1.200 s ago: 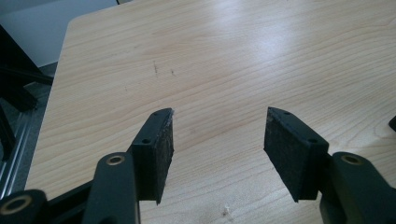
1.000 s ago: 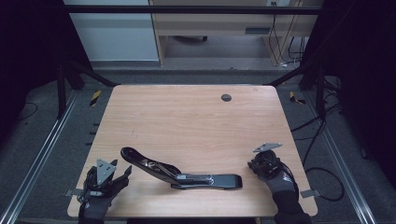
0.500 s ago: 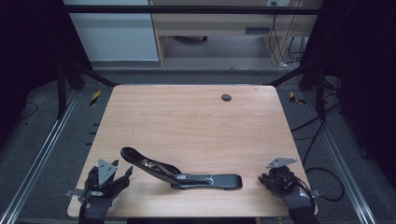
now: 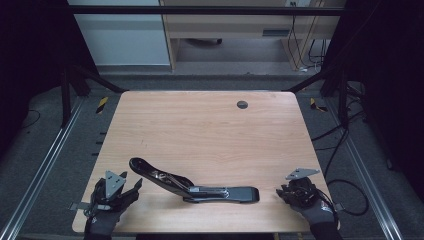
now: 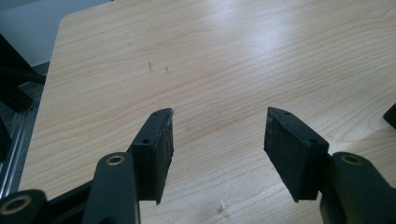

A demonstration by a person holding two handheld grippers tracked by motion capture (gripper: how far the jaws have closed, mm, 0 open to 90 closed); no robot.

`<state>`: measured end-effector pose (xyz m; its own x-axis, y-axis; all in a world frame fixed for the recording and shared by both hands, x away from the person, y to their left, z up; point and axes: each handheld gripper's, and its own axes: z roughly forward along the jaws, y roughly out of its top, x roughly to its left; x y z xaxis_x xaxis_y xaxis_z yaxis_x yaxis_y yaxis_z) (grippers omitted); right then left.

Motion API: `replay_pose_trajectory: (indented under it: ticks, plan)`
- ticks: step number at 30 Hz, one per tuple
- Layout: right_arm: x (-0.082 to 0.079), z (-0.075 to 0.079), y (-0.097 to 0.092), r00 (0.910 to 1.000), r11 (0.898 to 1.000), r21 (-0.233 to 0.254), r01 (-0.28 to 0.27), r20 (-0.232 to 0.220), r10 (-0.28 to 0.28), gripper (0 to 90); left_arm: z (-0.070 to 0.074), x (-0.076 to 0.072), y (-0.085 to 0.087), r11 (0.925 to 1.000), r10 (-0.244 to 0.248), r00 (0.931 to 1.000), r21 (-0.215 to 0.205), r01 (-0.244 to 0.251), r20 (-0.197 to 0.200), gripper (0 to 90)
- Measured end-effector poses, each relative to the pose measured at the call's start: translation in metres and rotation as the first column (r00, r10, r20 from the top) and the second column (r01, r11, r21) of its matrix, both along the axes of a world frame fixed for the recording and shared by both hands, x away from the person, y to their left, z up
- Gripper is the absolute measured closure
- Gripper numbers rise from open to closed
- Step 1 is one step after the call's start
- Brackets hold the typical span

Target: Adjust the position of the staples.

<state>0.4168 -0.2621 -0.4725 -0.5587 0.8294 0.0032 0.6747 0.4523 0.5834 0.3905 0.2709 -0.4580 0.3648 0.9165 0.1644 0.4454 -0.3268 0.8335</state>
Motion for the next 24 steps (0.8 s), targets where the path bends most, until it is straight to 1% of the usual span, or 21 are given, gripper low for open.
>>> replay_pose_trajectory:
  ticks: [3, 6, 7, 9, 10, 11, 12, 13, 14, 16, 19, 20, 21, 23, 24]
  plan:
    - [0.002, 0.008, 0.002, 1.0000, 1.000, -0.025, 0.008, 0.000, -0.008, 68.5, 0.000, 0.000, -0.001, 1.0000, -0.002, 1.0000, 0.010, 0.002, 0.002, 42.0]
    - [0.004, 0.015, 0.003, 0.9996, 0.999, -0.040, 0.019, -0.020, -0.020, 67.9, 0.000, -0.001, -0.001, 0.9999, -0.005, 1.0000, 0.014, 0.005, 0.004, 42.0]
    - [0.004, 0.016, 0.003, 0.9995, 0.999, -0.043, 0.019, -0.024, -0.020, 68.4, 0.000, -0.001, -0.001, 0.9999, -0.006, 1.0000, 0.016, 0.006, 0.004, 42.0]
    - [0.005, 0.017, 0.003, 0.9986, 0.998, -0.048, 0.028, -0.044, -0.030, 69.2, 0.000, 0.000, -0.001, 0.9999, -0.002, 1.0000, 0.016, 0.002, 0.001, 42.0]
    - [0.006, 0.017, 0.004, 0.9984, 0.999, -0.048, 0.027, -0.049, -0.029, 69.4, 0.000, 0.000, -0.001, 0.9998, -0.002, 1.0000, 0.018, 0.002, -0.001, 42.0]
    - [0.006, 0.017, 0.004, 0.9974, 0.998, -0.051, 0.037, -0.060, -0.040, 69.5, 0.000, 0.000, -0.001, 0.9998, -0.001, 1.0000, 0.019, 0.001, -0.002, 42.0]
    - [0.006, 0.015, 0.005, 0.9967, 0.998, -0.049, 0.034, -0.072, -0.037, 69.6, 0.000, 0.000, -0.001, 0.9998, 0.000, 1.0000, 0.020, 0.001, -0.002, 42.0]
    - [0.006, 0.013, 0.006, 0.9966, 0.998, -0.059, 0.029, -0.076, -0.034, 69.8, 0.000, 0.000, -0.001, 0.9998, -0.001, 1.0000, 0.021, 0.001, -0.002, 42.0]
    - [0.006, 0.012, 0.007, 0.9955, 0.998, -0.058, 0.035, -0.086, -0.040, 69.8, 0.000, 0.000, -0.001, 0.9998, 0.000, 1.0000, 0.018, 0.000, -0.001, 42.0]
    - [0.007, 0.010, 0.007, 0.9966, 0.997, -0.072, 0.021, -0.078, -0.026, 70.1, -0.001, 0.000, -0.001, 0.9998, -0.001, 1.0000, 0.022, 0.001, -0.003, 42.0]
    - [0.007, 0.009, 0.009, 0.9957, 0.998, -0.067, 0.021, -0.089, -0.027, 70.5, -0.001, 0.000, -0.002, 0.9998, -0.003, 1.0000, 0.021, 0.004, -0.007, 42.0]
    - [0.007, 0.009, 0.011, 0.9948, 0.997, -0.069, 0.032, -0.095, -0.038, 70.6, -0.001, 0.000, -0.002, 0.9998, -0.004, 1.0000, 0.021, 0.004, -0.005, 41.9]
    - [0.008, 0.008, 0.010, 0.9952, 0.997, -0.073, 0.028, -0.092, -0.035, 70.9, -0.001, 0.000, -0.002, 0.9998, -0.005, 1.0000, 0.021, 0.005, -0.006, 41.9]
    - [0.008, 0.008, 0.010, 0.9942, 0.997, -0.070, 0.032, -0.100, -0.039, 71.5, -0.001, 0.000, -0.002, 0.9998, -0.006, 1.0000, 0.021, 0.006, -0.007, 41.9]
    - [0.009, 0.006, 0.010, 0.9950, 0.996, -0.080, 0.026, -0.094, -0.034, 71.5, -0.001, 0.000, -0.002, 0.9998, -0.006, 1.0000, 0.021, 0.006, -0.008, 41.9]
